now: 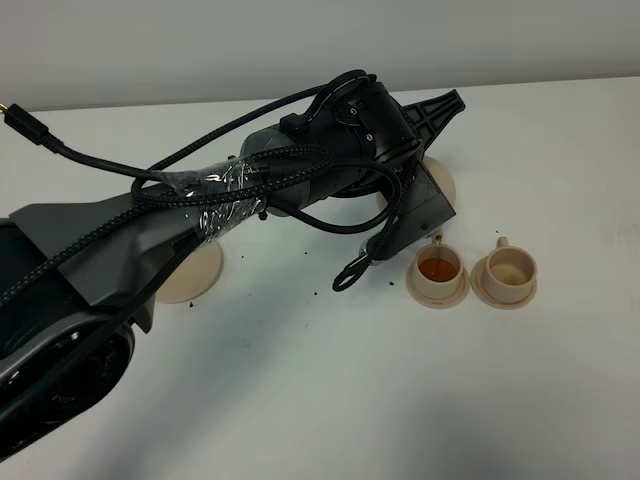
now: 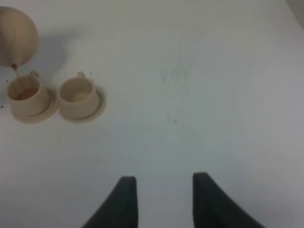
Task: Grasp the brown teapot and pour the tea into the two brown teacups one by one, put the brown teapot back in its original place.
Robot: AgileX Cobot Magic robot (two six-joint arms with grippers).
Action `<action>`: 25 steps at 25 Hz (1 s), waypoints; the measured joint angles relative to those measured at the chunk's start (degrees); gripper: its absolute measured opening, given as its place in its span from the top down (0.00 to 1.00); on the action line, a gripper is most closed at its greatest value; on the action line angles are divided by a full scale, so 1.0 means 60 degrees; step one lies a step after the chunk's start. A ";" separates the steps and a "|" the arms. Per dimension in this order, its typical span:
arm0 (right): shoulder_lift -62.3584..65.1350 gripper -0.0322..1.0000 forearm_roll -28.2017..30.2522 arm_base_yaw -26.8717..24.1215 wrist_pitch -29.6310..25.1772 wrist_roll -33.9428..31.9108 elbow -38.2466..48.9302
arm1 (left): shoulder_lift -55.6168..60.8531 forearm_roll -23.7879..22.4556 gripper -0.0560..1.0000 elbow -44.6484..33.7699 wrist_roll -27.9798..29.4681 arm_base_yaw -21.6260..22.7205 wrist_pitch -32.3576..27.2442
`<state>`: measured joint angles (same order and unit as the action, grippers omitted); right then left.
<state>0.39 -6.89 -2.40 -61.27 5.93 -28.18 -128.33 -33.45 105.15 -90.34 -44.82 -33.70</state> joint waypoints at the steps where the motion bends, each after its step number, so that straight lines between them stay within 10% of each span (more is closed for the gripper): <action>1: 0.0000 0.67 0.0000 0.0000 0.0000 0.0000 0.0000 | 0.0000 0.0000 0.80 0.0000 0.0000 0.0000 -0.0001; 25: 0.0000 0.67 0.0000 0.0000 0.0000 0.0000 0.0000 | 0.0000 -0.0501 0.80 0.0000 0.0000 0.0000 0.0495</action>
<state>0.39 -6.89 -2.40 -61.27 5.93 -28.18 -128.33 -36.46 105.15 -90.34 -44.82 -30.73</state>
